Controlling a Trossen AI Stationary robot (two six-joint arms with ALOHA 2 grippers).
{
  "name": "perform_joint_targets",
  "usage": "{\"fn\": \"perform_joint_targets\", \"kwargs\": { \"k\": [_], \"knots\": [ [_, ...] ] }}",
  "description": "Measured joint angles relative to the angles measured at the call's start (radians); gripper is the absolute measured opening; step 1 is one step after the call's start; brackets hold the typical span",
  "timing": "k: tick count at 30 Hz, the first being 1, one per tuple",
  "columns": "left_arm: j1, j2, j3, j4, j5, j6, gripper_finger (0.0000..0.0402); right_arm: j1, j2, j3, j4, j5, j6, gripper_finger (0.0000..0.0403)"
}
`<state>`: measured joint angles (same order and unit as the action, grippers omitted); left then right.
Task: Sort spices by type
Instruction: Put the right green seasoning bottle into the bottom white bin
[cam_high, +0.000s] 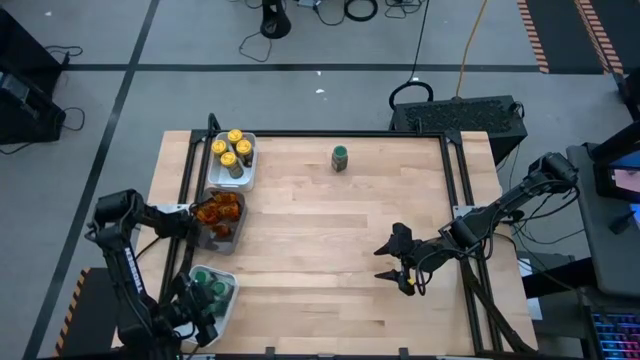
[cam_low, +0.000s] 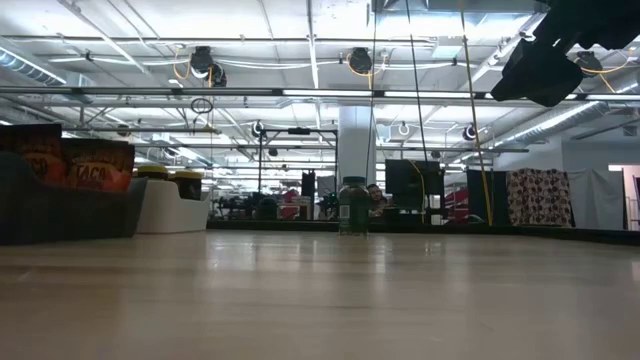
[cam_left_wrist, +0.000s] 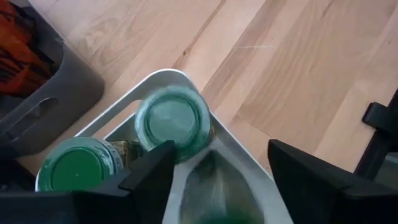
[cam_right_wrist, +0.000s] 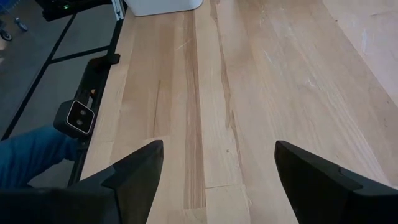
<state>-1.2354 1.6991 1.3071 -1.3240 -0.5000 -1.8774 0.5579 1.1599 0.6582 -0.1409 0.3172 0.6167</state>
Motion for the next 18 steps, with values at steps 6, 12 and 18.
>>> {"fn": "perform_joint_targets", "kwargs": {
  "k": [6,12,18],
  "knots": [
    [-0.001,0.002,0.0,0.007,0.0,0.0,0.0297,0.0,0.0,0.0,0.0,0.0,-0.008,0.029],
    [-0.001,0.002,0.0,0.008,0.001,-0.001,0.0299,0.0,0.0,0.0,0.0,0.0,-0.012,0.029],
    [-0.001,0.002,0.006,0.013,0.051,-0.002,0.0299,0.0,0.0,0.0,0.0,0.0,-0.019,0.029]
  ]
}}
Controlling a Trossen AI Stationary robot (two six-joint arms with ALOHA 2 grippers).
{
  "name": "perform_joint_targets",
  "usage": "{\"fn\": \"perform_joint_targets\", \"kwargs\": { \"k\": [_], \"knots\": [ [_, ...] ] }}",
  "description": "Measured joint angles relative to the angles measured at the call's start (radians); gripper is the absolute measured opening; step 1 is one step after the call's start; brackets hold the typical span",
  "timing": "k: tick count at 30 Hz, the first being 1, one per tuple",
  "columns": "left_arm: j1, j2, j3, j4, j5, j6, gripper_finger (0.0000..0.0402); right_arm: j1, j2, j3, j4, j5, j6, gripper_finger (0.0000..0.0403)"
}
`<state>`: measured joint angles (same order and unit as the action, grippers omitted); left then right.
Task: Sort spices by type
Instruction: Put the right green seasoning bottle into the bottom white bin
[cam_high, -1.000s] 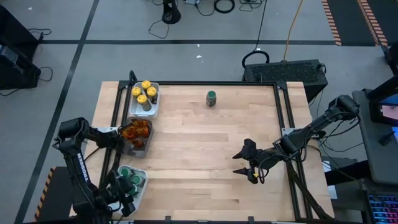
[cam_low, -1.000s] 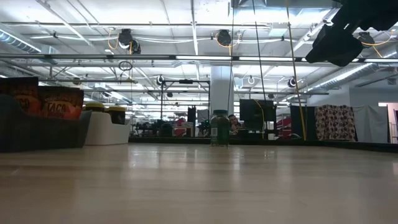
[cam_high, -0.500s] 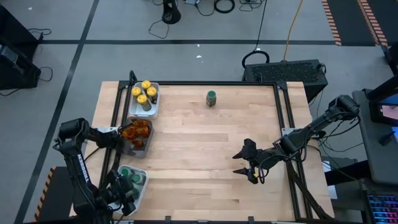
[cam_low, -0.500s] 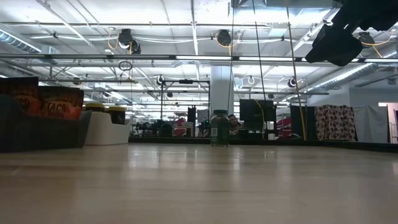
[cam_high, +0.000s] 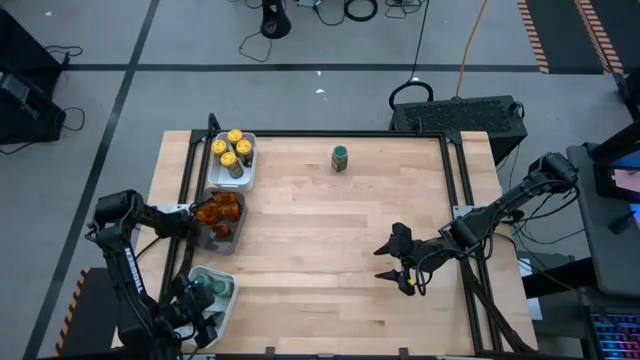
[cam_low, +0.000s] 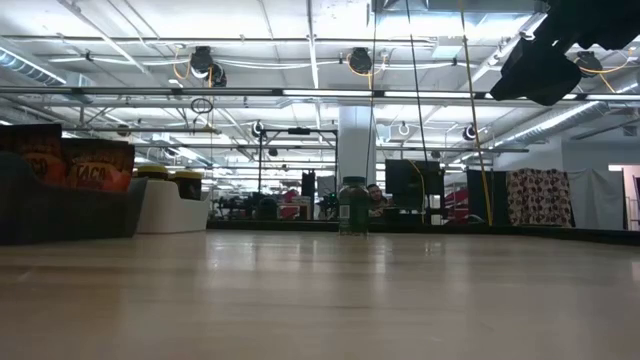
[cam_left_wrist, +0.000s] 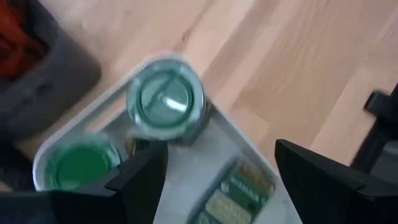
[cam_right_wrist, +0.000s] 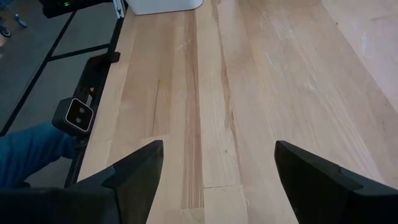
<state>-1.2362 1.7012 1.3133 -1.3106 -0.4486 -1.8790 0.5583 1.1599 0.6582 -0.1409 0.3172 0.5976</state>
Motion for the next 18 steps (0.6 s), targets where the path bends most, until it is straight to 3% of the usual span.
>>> {"fn": "perform_joint_targets", "kwargs": {
  "k": [8,18],
  "knots": [
    [0.0,0.0,0.009,0.014,0.227,0.019,0.0299,-0.001,0.0,0.0,0.0,0.007,-0.028,0.029],
    [0.0,0.0,0.009,0.051,0.279,0.337,0.0299,0.0,0.0,0.0,0.0,0.026,-0.042,0.029]
  ]
}}
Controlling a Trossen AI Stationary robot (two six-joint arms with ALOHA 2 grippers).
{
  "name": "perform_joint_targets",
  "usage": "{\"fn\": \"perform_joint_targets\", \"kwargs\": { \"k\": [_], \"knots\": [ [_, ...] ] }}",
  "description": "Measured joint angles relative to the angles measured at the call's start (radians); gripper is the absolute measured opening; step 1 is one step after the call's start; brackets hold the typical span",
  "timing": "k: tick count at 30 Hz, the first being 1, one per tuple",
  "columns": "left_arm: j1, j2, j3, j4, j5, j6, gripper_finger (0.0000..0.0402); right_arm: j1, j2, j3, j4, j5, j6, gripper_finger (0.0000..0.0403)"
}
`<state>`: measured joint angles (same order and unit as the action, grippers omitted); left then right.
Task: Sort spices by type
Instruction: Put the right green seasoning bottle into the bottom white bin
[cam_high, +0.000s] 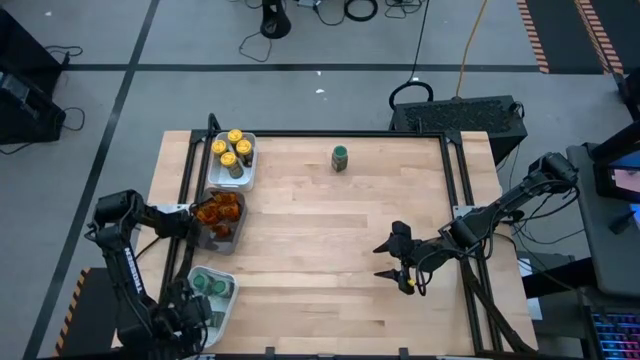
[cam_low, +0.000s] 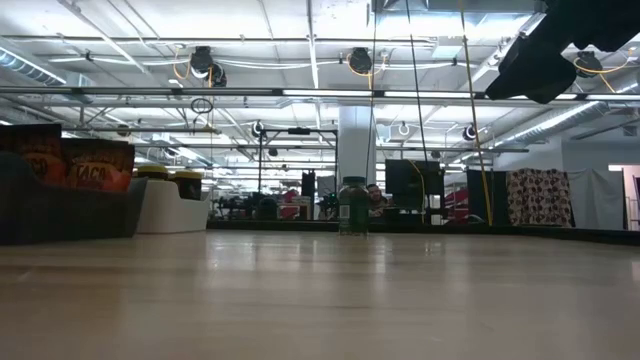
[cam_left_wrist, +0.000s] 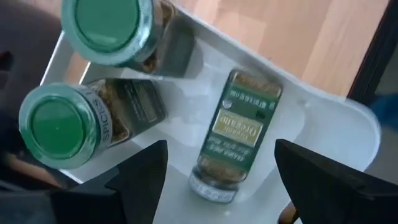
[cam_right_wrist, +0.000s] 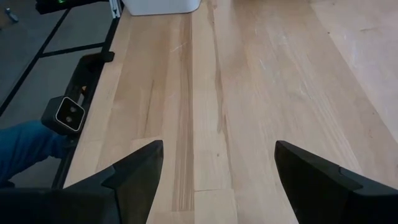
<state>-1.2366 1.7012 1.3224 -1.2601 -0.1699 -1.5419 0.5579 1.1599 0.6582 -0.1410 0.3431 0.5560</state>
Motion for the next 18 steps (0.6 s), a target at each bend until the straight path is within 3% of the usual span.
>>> {"fn": "perform_joint_targets", "kwargs": {
  "k": [7,13,18],
  "knots": [
    [0.0,0.0,0.0,-0.022,0.023,0.083,0.0299,0.0,0.0,0.0,-0.001,0.0,-0.003,0.029],
    [-0.001,0.0,-0.004,0.006,-0.087,0.082,0.0299,0.0,0.0,0.0,-0.001,0.0,-0.022,0.029],
    [-0.001,0.005,-0.023,0.045,-0.075,0.084,0.0299,0.0,0.0,0.0,-0.002,0.0,-0.015,0.029]
  ]
}}
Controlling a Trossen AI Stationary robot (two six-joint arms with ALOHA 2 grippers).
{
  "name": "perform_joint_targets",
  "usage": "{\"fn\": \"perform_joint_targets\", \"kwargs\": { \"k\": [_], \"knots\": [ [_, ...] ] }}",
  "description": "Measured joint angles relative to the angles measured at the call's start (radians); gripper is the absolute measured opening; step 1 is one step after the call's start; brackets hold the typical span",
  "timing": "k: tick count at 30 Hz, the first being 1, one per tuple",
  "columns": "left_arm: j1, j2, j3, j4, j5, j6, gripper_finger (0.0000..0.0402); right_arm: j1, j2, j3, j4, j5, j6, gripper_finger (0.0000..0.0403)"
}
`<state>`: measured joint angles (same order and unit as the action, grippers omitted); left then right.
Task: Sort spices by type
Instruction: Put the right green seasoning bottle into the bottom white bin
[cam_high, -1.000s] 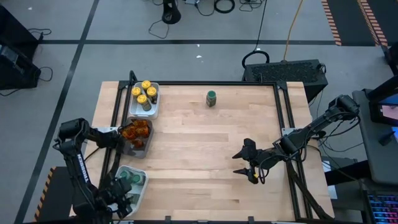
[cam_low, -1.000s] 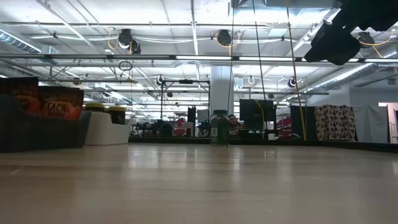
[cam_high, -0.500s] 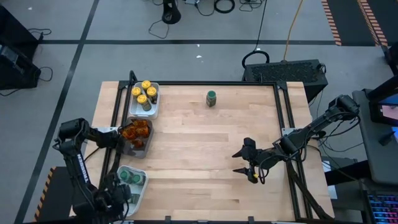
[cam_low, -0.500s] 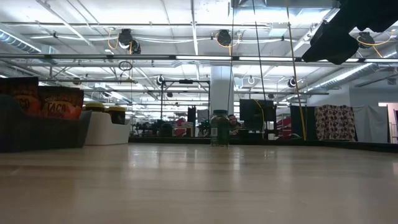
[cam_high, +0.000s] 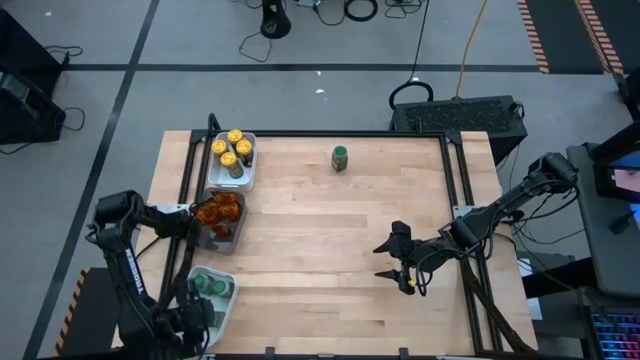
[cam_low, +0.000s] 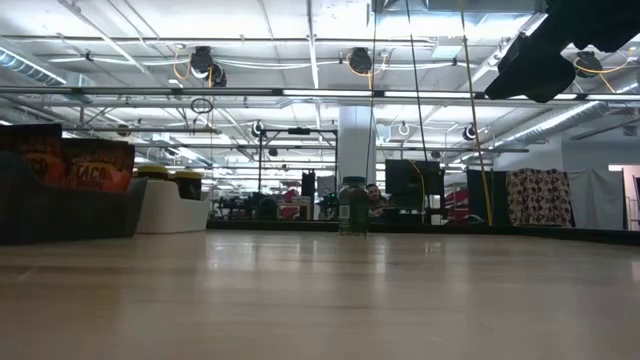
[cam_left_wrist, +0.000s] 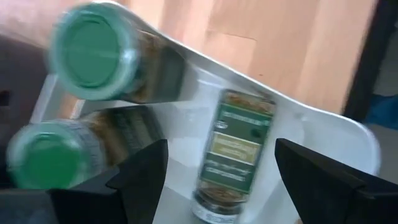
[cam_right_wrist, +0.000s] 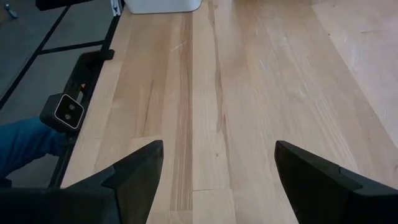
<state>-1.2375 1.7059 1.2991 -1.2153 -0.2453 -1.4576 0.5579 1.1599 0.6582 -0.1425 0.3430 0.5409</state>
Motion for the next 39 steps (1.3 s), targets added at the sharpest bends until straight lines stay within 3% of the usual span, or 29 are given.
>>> {"fn": "perform_joint_targets", "kwargs": {
  "k": [5,10,31,39],
  "knots": [
    [-0.003,0.027,0.0,0.021,0.032,0.01,0.0299,0.0,0.0,0.0,0.0,-0.001,-0.006,0.029],
    [-0.003,0.068,-0.001,0.026,0.143,0.105,0.0299,0.0,0.0,0.0,-0.001,-0.001,-0.007,0.029],
    [0.022,0.075,-0.089,0.06,0.274,0.205,0.0299,0.0,0.0,0.0,-0.008,-0.004,-0.011,0.029],
    [0.025,0.075,-0.139,0.165,0.335,0.218,0.0299,0.0,0.0,0.0,-0.007,-0.001,-0.029,0.029]
  ]
}}
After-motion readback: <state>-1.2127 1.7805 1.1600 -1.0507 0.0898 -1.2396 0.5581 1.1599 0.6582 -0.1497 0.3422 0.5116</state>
